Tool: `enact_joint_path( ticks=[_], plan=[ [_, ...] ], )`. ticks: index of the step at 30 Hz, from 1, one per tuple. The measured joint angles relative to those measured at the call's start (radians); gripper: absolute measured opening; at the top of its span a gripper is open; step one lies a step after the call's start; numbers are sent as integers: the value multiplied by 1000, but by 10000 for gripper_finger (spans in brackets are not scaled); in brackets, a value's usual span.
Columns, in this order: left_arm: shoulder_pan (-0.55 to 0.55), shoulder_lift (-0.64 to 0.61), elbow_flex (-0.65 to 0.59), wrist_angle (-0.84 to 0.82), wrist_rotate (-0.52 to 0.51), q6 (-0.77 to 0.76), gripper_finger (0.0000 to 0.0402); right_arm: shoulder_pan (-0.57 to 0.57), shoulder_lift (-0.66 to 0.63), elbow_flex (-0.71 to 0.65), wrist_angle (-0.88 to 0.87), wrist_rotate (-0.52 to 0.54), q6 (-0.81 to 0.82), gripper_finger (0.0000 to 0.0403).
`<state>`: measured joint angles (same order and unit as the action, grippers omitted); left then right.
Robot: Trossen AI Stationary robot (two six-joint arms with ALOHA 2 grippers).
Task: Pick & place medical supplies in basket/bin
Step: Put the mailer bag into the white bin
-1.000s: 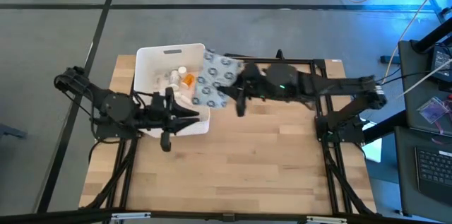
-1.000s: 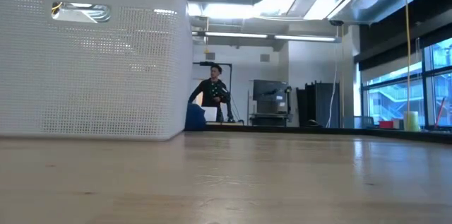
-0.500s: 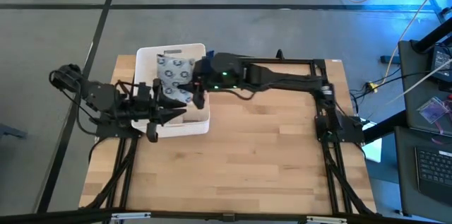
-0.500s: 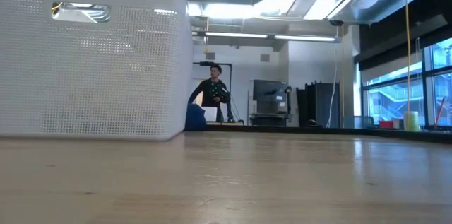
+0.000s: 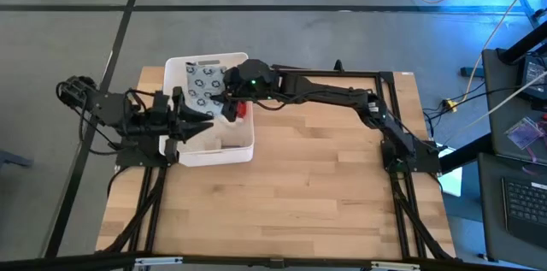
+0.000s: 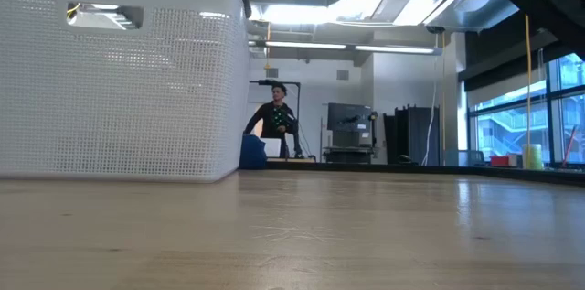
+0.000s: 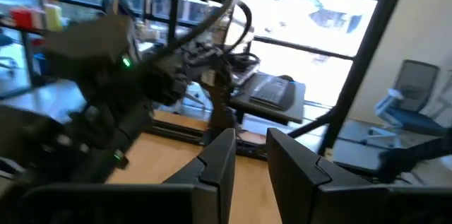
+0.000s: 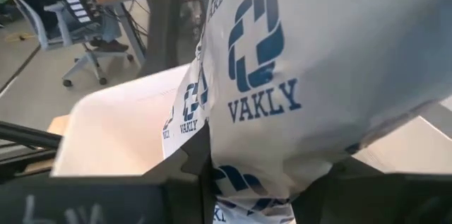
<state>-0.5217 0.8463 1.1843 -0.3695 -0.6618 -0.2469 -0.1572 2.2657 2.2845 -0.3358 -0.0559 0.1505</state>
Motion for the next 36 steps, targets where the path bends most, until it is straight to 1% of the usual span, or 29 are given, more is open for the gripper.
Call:
enact_joint_path(
  ticks=[6, 9, 17, 25, 27, 31, 34, 36],
  plan=[
    [0, -37, 0, -31, -70, 44, 77, -7, 39, 0, 4, -11, -1, 121],
    [0, -45, 0, -40, -103, 59, 77, -6, 61, 0, 3, -64, -2, 121],
    [0, -46, 0, -76, -126, 52, 77, 8, 129, 0, -2, -184, -26, 122],
    [0, -45, 0, -111, -195, 14, 77, 13, 178, 0, 1, -185, -37, 122],
    [0, -45, 0, -125, -219, 15, 77, 12, 185, 0, 4, -185, -94, 122],
    [0, -45, 0, -194, -287, 14, 77, 16, 196, 0, 3, -181, -301, 122],
    [0, -42, 0, -242, -368, -3, 77, 21, 196, 0, 6, -143, -433, 122],
    [0, -41, 0, -287, -400, -3, 79, 23, 196, 0, 10, -124, -499, 122]
  ],
)
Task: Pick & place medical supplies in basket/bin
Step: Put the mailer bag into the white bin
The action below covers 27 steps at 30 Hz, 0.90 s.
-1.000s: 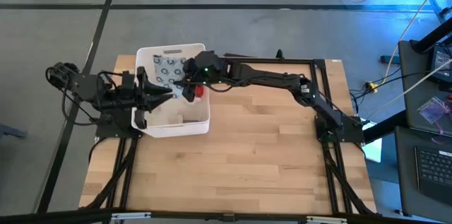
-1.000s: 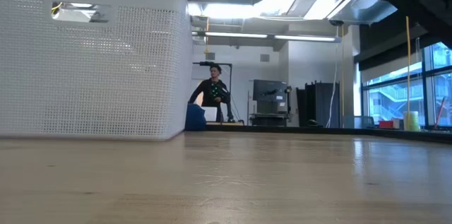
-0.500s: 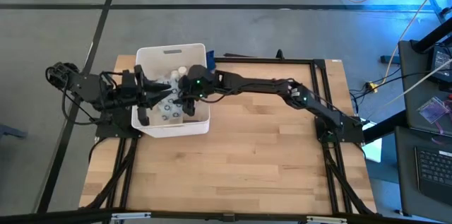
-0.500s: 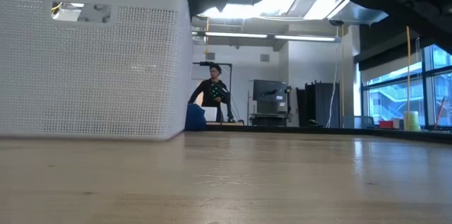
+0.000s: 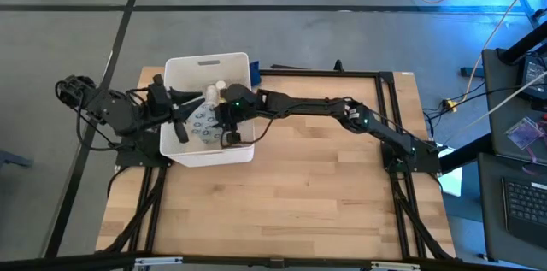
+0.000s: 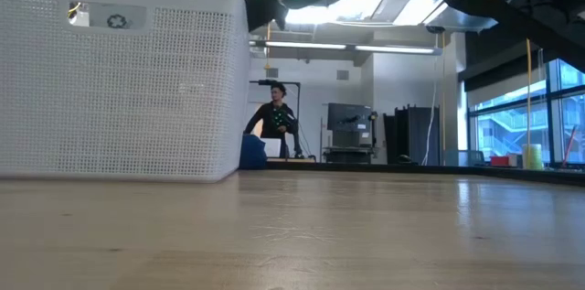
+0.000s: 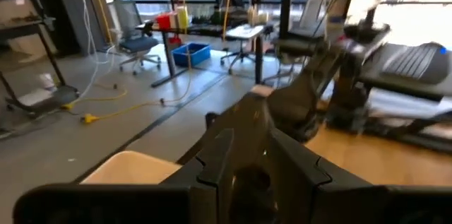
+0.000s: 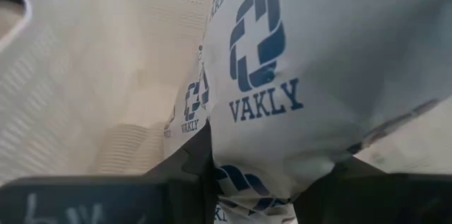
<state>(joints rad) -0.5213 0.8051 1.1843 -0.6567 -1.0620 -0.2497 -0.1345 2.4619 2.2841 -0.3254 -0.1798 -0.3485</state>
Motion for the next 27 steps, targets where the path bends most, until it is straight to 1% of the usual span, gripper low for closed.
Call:
enact_joint_path(
  ticks=[2, 4, 6, 8, 10, 13, 16, 20, 24, 27],
  plan=[
    [2, 0, 0, -43, -1, 0, 87, -1, 0, 10, 0, 29, -44, 122],
    [12, 0, 0, -72, 4, -7, 100, -2, 0, 21, -1, 64, -54, 122],
    [24, 0, 0, -93, 33, -12, 119, -3, 0, 40, -10, 86, -54, 122],
    [38, 0, 0, -113, 69, -36, 140, -7, 0, 69, -40, 92, -54, 122],
    [55, 0, 0, -145, 102, -68, 159, -11, -10, 70, -26, 92, -54, 122],
    [93, 0, 0, -244, 116, -121, 180, -17, -24, 72, -68, 92, -55, 122],
    [148, 4, 0, -357, 150, -191, 186, -22, -29, 72, -92, 92, -56, 122],
    [232, 4, 0, -467, 253, -289, 187, -23, -35, 72, -85, 92, -57, 122],
    [310, 8, 0, -552, 352, -307, 187, -22, -35, 72, -89, 90, -68, 122],
    [356, 9, 0, -587, 362, -306, 187, -18, -35, 72, -89, 77, -95, 122]
  ],
)
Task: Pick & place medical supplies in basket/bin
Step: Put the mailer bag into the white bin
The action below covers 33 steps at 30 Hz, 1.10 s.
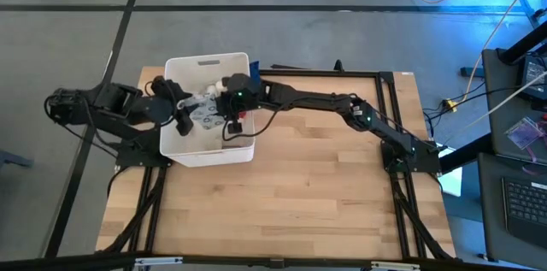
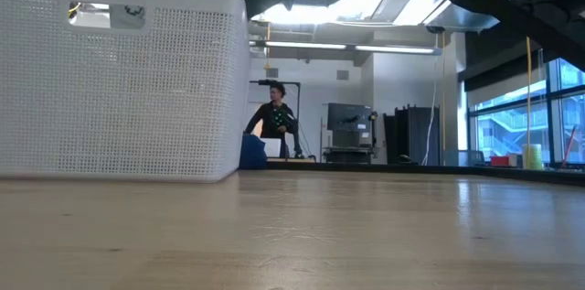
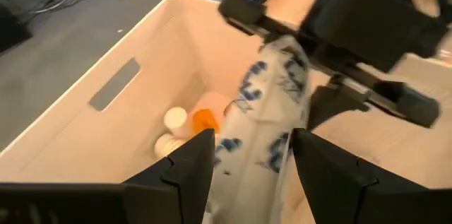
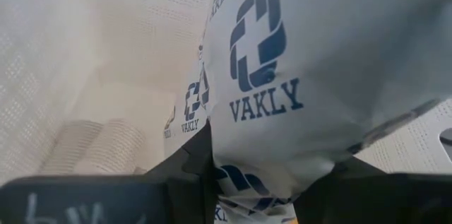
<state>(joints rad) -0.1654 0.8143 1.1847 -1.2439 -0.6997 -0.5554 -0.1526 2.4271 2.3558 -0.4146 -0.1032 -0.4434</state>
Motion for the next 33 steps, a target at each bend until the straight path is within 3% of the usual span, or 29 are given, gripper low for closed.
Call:
enact_joint_path(
  ticks=[4, 11, 19, 28, 33],
  plan=[
    [51, 0, 0, 0, 49, 47, 187, 10, 0, 0, 2, 0, -11, 122],
    [125, 2, 3, -9, 238, 55, 187, 11, 2, -2, 16, -5, -13, 122],
    [142, 1, 2, 7, 160, 60, 187, 7, 2, -2, 32, 2, -9, 122],
    [142, 0, 1, 6, 202, 104, 191, 10, 2, -2, 29, -3, -10, 122],
    [142, 0, 1, 7, 241, 101, 242, 10, 2, -2, 26, -5, -11, 122]
  ],
)
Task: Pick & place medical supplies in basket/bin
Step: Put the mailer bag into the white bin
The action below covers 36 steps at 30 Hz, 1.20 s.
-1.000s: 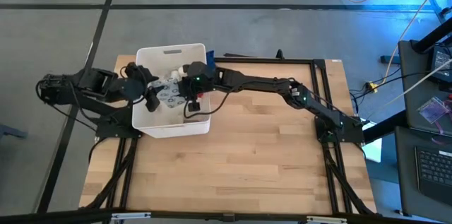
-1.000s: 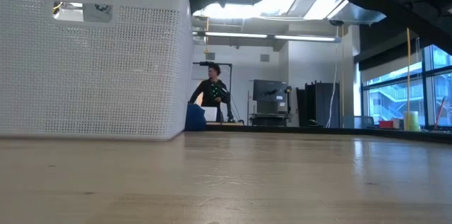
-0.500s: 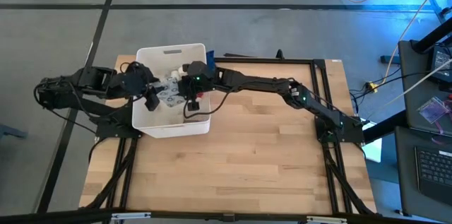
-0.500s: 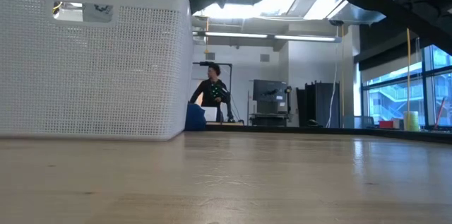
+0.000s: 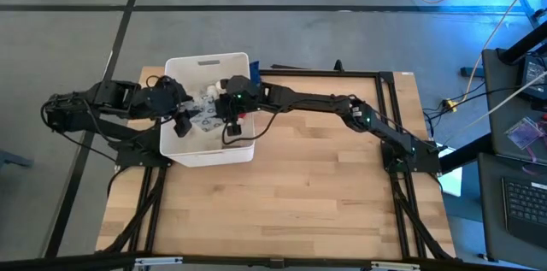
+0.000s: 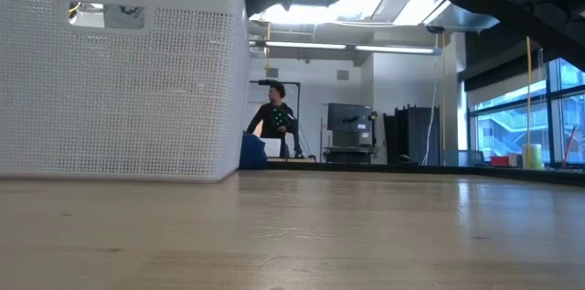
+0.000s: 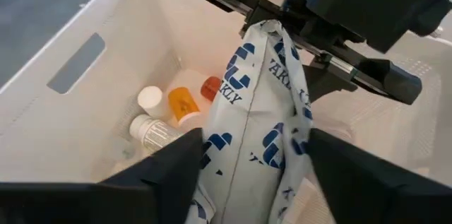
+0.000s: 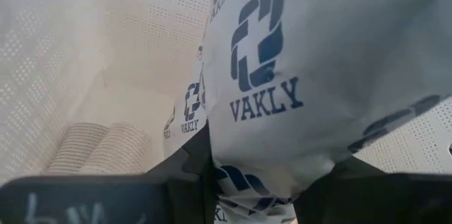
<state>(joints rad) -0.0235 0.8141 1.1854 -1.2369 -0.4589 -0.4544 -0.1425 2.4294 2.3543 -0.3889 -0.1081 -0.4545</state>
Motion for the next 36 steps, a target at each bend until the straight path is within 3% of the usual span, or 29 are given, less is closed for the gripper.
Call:
enact_joint_path(
  ticks=[6, 10, 21, 30, 36],
  plan=[
    [0, 4, -2, -4, 19, 4, 349, 1, -4, 3, 17, -2, 0, 122],
    [0, 4, -2, -2, 40, -12, 385, 0, -5, 3, 16, -1, 0, 122],
    [0, 17, -2, -2, 80, -49, 390, 10, -5, 3, 33, -31, 5, 122],
    [0, 32, -2, -1, 174, -78, 389, 22, -5, 3, 50, -59, 5, 122],
    [1, 53, -2, -9, 210, -97, 357, 23, -5, 2, 55, -85, 4, 122]
  ],
)
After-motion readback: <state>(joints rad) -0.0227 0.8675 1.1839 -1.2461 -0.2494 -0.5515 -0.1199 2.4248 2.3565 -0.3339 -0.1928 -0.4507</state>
